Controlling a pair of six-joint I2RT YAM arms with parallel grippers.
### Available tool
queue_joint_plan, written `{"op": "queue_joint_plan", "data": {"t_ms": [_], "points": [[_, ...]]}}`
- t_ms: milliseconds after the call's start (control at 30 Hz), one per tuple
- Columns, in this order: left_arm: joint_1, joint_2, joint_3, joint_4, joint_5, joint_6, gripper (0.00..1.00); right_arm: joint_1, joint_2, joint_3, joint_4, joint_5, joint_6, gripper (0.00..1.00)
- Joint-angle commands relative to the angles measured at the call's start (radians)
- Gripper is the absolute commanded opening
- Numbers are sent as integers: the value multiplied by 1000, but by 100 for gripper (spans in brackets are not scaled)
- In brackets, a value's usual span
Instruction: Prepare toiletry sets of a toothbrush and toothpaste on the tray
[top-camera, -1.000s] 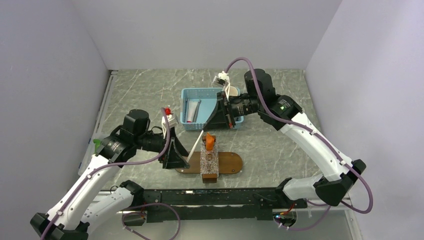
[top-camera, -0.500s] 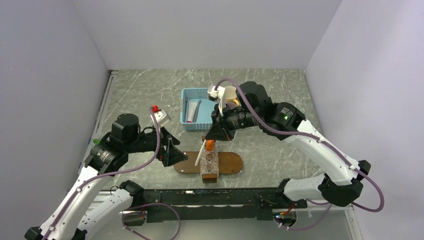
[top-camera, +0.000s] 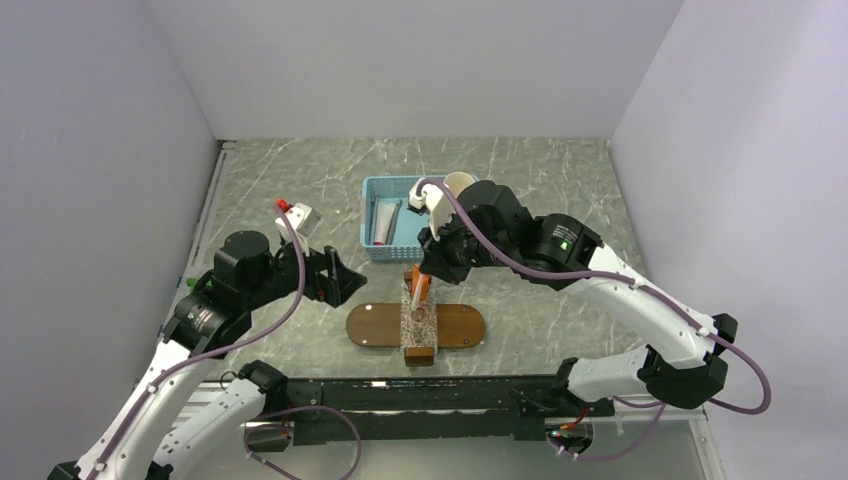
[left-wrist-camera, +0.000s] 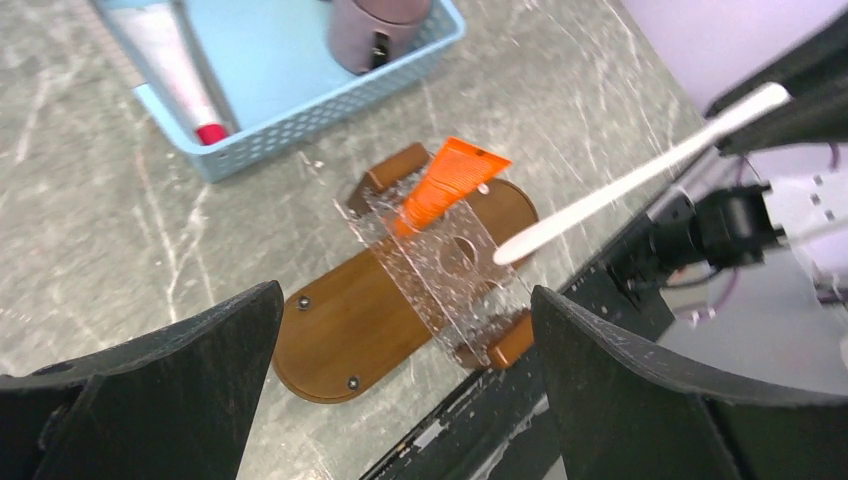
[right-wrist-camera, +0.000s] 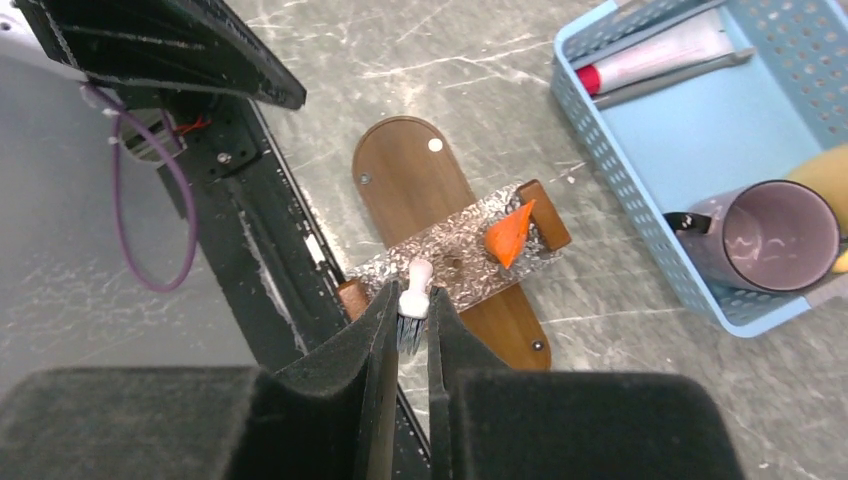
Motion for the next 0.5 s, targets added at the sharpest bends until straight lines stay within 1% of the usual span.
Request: {"op": "queue_joint_plan", "data": {"t_ms": [0,67,133,267,367,467], "points": [[1,-13,33,19,-220,-122,99,23,9,29,3,148,36,0],[1,-6,55,-8,-271,-150,99,29,26,56,-16,198,54,0],[2,8,79,-31,-303,-164,99,32,24,46,-8,230,61,0],[1,35,125,-95,-349,-186,99,48,-13,-41,70,267,73,0],[1,41,157,-157,-390,-202,99,58,-28,-39,95,304,80,0],[1,23,166,-193,-425,-230,99,62,-44,-44,121,299,74,0]]}}
